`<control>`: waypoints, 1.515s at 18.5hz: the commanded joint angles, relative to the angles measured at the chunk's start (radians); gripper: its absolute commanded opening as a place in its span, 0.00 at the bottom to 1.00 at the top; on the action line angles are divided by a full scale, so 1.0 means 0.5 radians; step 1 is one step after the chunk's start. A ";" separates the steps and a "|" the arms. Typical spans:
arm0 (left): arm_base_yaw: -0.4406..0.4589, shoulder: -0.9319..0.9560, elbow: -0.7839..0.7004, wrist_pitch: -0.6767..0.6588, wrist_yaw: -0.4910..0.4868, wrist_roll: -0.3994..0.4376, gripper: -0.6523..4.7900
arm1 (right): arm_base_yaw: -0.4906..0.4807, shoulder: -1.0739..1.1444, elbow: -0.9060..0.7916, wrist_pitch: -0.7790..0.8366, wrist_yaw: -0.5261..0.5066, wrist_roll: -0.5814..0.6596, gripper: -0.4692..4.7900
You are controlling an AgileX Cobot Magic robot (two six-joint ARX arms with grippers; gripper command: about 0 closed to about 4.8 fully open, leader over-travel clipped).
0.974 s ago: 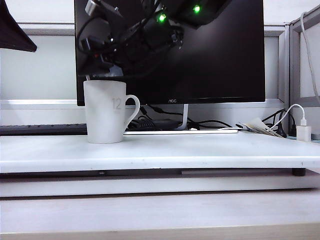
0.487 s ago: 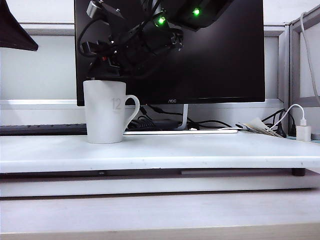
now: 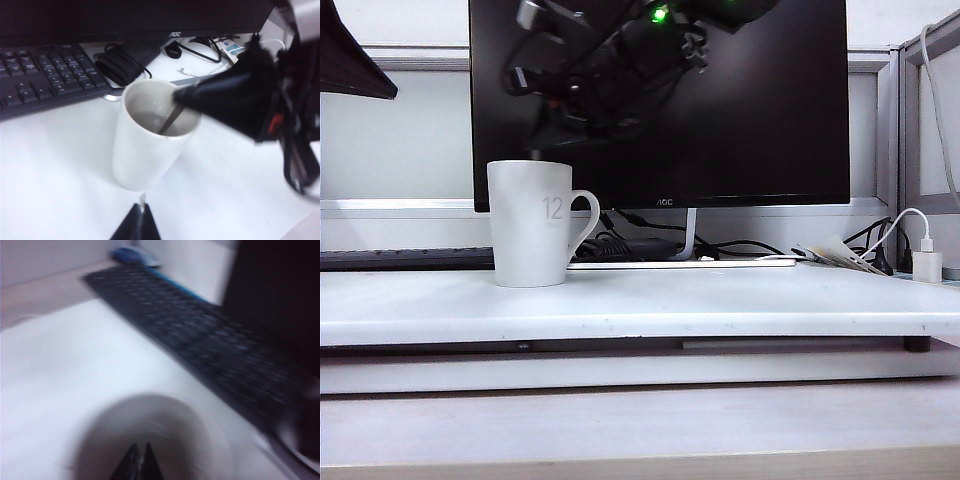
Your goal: Pick up a spoon and stir the liquid in the cup.
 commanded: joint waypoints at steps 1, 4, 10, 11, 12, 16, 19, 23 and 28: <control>-0.004 -0.006 0.007 0.024 0.018 0.008 0.11 | -0.066 0.002 0.002 -0.014 0.135 -0.006 0.08; -0.004 -0.006 0.007 0.024 0.066 0.008 0.11 | -0.092 0.030 0.006 0.229 0.134 -0.004 0.08; -0.003 -0.006 0.007 0.020 0.098 0.007 0.11 | 0.034 0.176 0.291 0.210 0.009 0.096 0.08; -0.002 -0.006 0.007 0.024 0.096 0.008 0.11 | 0.056 0.175 0.291 0.172 -0.019 0.112 0.08; -0.002 -0.006 0.007 0.027 0.097 0.008 0.11 | 0.075 0.175 0.291 0.110 -0.036 0.114 0.08; -0.001 -0.007 0.008 0.058 0.097 0.008 0.11 | 0.084 0.162 0.288 -0.292 -0.023 0.098 0.08; -0.002 -0.006 0.007 0.056 0.096 0.008 0.11 | 0.052 0.093 0.288 -0.340 0.140 0.012 0.08; -0.002 -0.006 0.007 0.056 0.096 0.008 0.11 | 0.027 0.092 0.288 -0.071 0.326 0.003 0.08; -0.002 -0.006 0.007 0.058 0.096 0.008 0.11 | 0.034 0.131 0.288 0.082 0.096 0.112 0.08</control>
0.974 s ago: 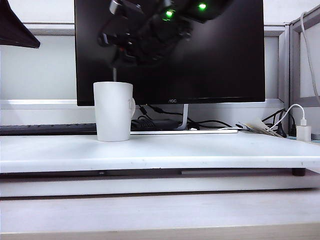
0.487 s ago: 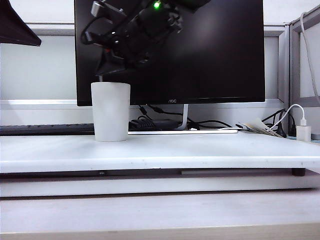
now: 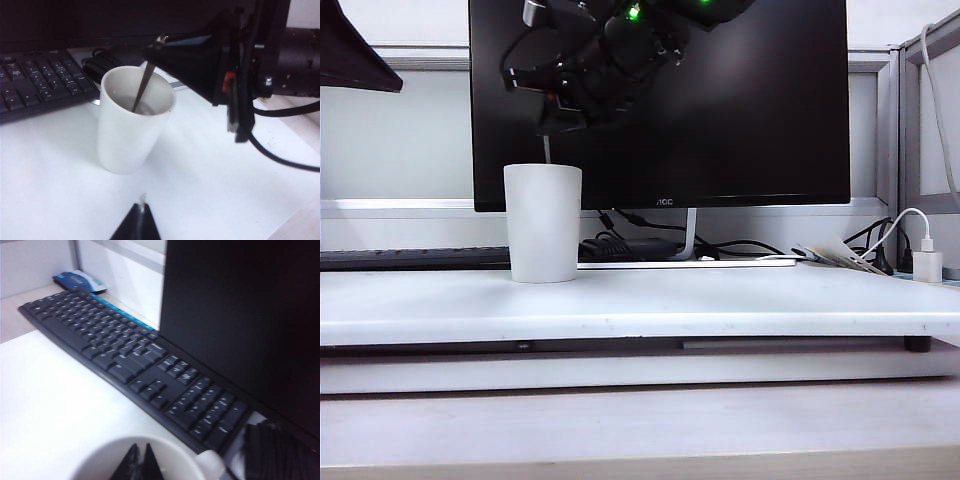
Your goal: Pick up a spoon and stir the liquid in the cup.
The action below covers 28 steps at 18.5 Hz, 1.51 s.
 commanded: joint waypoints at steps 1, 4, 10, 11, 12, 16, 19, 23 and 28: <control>0.000 -0.005 0.007 0.030 0.013 0.008 0.11 | 0.001 -0.022 0.010 -0.011 -0.332 0.164 0.08; 0.000 -0.005 0.007 0.034 0.013 0.009 0.11 | 0.000 -0.054 0.010 -0.317 -0.423 0.128 0.08; 0.000 -0.005 0.007 0.033 0.013 0.008 0.11 | -0.077 -0.067 0.010 -0.176 0.008 -0.056 0.08; 0.000 -0.005 0.007 0.032 0.013 0.008 0.11 | -0.089 -0.055 0.010 -0.088 0.007 -0.047 0.08; 0.000 -0.005 0.007 0.033 0.012 0.009 0.11 | -0.089 -0.049 0.010 -0.033 -0.008 -0.014 0.08; 0.000 -0.005 0.007 0.043 0.012 0.009 0.11 | -0.085 -0.047 0.010 0.032 -0.468 0.281 0.08; 0.000 -0.005 0.007 0.043 0.012 0.009 0.11 | -0.084 -0.064 0.010 -0.210 -0.694 0.300 0.08; 0.001 -0.005 0.007 0.043 0.012 0.009 0.11 | -0.088 -0.092 0.010 -0.449 -0.335 0.047 0.08; 0.001 -0.005 0.007 0.042 0.013 0.009 0.11 | -0.072 -0.066 0.011 0.069 -0.220 0.214 0.08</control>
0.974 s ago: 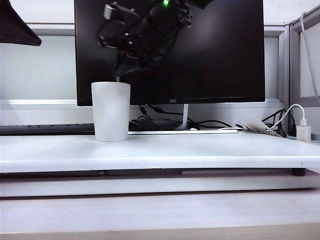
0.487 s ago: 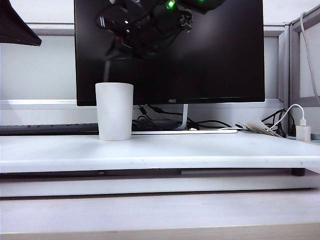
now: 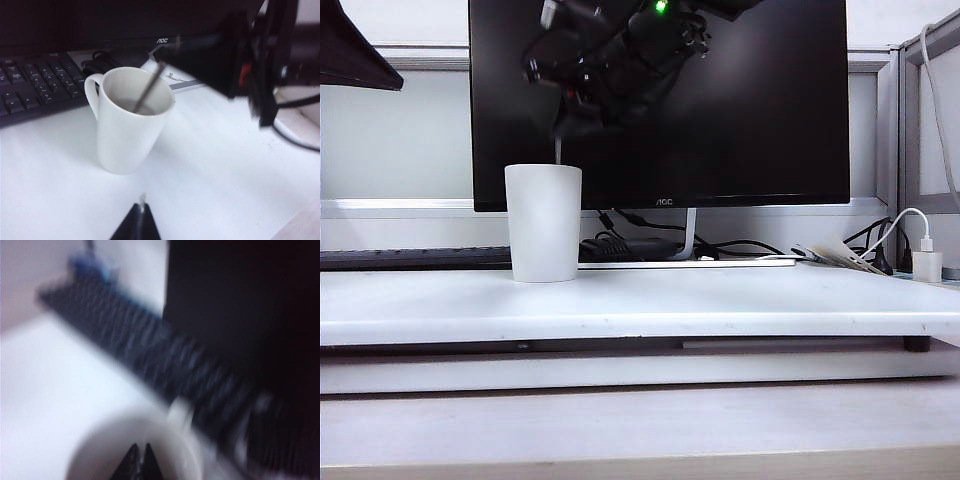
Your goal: Pick up a spoon and stir the liquid in the cup.
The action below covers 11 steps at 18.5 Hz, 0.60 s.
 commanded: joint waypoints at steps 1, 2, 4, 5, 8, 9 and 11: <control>0.001 -0.005 0.007 0.027 0.012 0.009 0.11 | 0.011 -0.003 0.015 0.206 -0.068 0.199 0.08; 0.001 -0.005 0.007 0.029 0.012 0.010 0.11 | 0.011 -0.003 0.015 0.200 -0.140 0.256 0.08; 0.001 -0.005 0.007 0.031 0.012 0.010 0.11 | 0.010 -0.006 0.015 0.154 -0.299 0.302 0.08; 0.001 -0.005 0.007 0.031 0.013 0.009 0.11 | 0.010 -0.011 0.015 0.102 -0.403 0.301 0.08; 0.001 -0.005 0.007 0.030 0.013 0.009 0.11 | -0.006 -0.034 0.017 -0.256 -0.402 0.166 0.08; 0.001 -0.005 0.007 0.029 0.013 0.009 0.11 | -0.021 -0.045 0.017 -0.355 -0.264 0.099 0.08; 0.001 -0.005 0.007 0.027 0.013 0.008 0.11 | -0.040 -0.048 0.018 -0.428 -0.015 -0.026 0.09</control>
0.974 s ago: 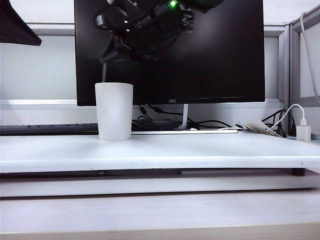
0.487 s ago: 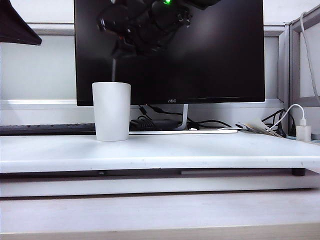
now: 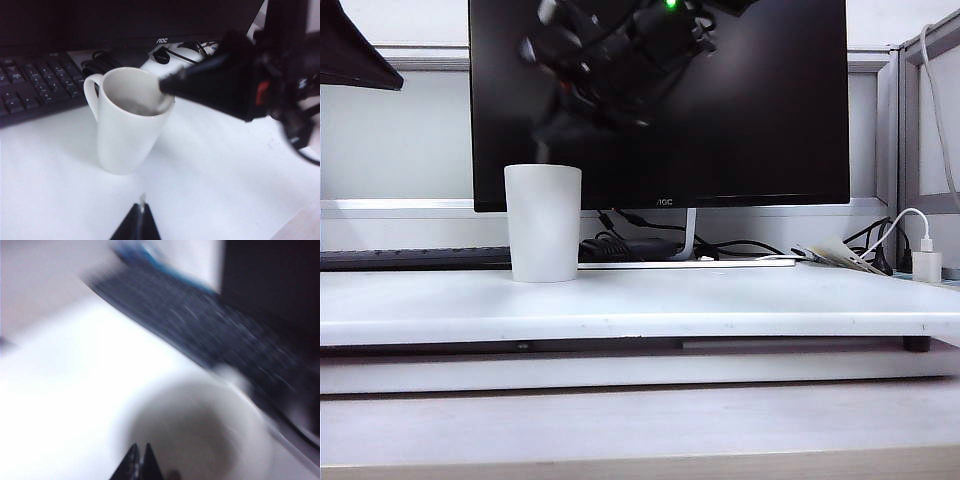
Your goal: Pick up a spoon and stir the liquid in the cup.
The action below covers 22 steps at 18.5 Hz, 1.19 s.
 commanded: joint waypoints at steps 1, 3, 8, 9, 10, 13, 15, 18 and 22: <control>0.001 -0.005 0.007 0.026 0.013 0.008 0.11 | -0.026 -0.014 0.009 -0.043 0.360 -0.155 0.08; 0.000 -0.005 0.007 0.022 0.014 0.007 0.11 | -0.027 -0.004 0.008 0.186 0.377 -0.124 0.08; 0.000 -0.005 0.007 0.024 0.018 0.008 0.11 | 0.014 -0.002 0.009 0.383 0.040 0.117 0.09; 0.000 -0.005 0.007 0.024 0.018 0.008 0.11 | 0.024 -0.005 0.009 0.307 -0.112 0.117 0.08; 0.000 -0.005 0.007 0.024 0.018 0.008 0.11 | 0.024 -0.010 0.009 0.153 -0.160 0.105 0.08; 0.000 -0.005 0.007 0.017 0.020 0.008 0.11 | -0.016 -0.026 0.009 -0.133 -0.002 -0.061 0.09; 0.000 -0.005 0.007 0.015 0.020 0.008 0.11 | -0.045 -0.030 0.009 -0.132 0.126 -0.095 0.09; 0.000 -0.005 0.007 0.008 0.020 0.008 0.11 | -0.052 -0.025 0.009 0.021 0.221 -0.092 0.09; 0.000 -0.005 0.007 0.008 0.021 0.007 0.11 | -0.013 0.021 0.009 0.363 0.169 0.094 0.08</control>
